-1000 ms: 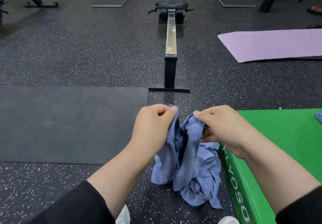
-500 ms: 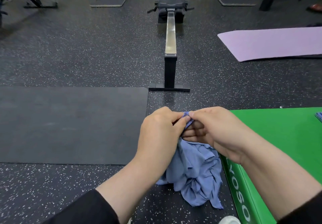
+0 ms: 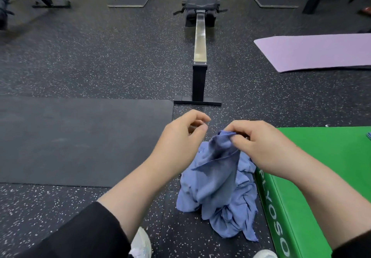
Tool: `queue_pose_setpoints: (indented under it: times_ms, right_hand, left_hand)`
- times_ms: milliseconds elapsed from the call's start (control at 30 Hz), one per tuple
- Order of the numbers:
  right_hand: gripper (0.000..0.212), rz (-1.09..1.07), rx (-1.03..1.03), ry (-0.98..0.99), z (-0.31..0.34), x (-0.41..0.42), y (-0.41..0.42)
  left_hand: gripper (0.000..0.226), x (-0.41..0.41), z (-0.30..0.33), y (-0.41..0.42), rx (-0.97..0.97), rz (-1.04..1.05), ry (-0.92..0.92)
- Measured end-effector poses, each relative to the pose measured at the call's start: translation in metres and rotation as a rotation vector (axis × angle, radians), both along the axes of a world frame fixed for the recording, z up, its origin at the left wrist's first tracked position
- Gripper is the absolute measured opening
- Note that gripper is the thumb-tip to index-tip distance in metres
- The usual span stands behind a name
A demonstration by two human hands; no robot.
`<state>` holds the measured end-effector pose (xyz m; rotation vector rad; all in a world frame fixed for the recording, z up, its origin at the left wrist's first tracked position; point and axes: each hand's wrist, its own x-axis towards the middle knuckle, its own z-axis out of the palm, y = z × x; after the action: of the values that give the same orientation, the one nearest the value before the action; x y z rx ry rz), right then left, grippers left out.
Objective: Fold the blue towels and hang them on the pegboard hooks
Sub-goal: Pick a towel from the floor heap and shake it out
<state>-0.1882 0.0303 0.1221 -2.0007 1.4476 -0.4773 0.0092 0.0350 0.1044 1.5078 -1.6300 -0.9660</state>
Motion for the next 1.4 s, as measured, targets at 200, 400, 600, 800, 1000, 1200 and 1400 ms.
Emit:
queue_pose_setpoints:
  times_ms: [200,400,600,800,1000,1200,1400]
  right_hand:
    - [0.030,0.015,-0.084,-0.031,0.013,-0.005,0.008]
    - [0.029,-0.013,-0.106,-0.039,0.015,-0.002,0.014]
    - [0.025,-0.013,-0.118,-0.069,0.017,0.004,0.020]
    - [0.029,0.002,-0.147,-0.039,0.020,0.010,0.024]
    - [0.030,-0.094,-0.151,-0.112,0.016,0.004,0.019]
    - [0.026,-0.208,-0.185,-0.102,0.013,-0.007,0.014]
    - [0.025,-0.331,-0.186,-0.083,0.000,-0.026,0.008]
  left_hand:
    - [0.019,-0.001,0.003,0.003,0.072,-0.198,0.029]
    - [0.009,-0.008,-0.002,0.013,0.132,-0.255,0.071]
    - [0.018,-0.008,0.000,0.016,0.124,-0.211,0.156]
    - [0.009,-0.007,-0.009,0.010,0.065,-0.010,-0.179]
    - [0.014,0.015,-0.021,-0.001,0.075,0.115,-0.496]
    - [0.028,0.050,-0.027,-0.010,0.072,0.182,-0.600]
    - [0.035,0.085,-0.035,-0.011,0.163,0.223,-0.728]
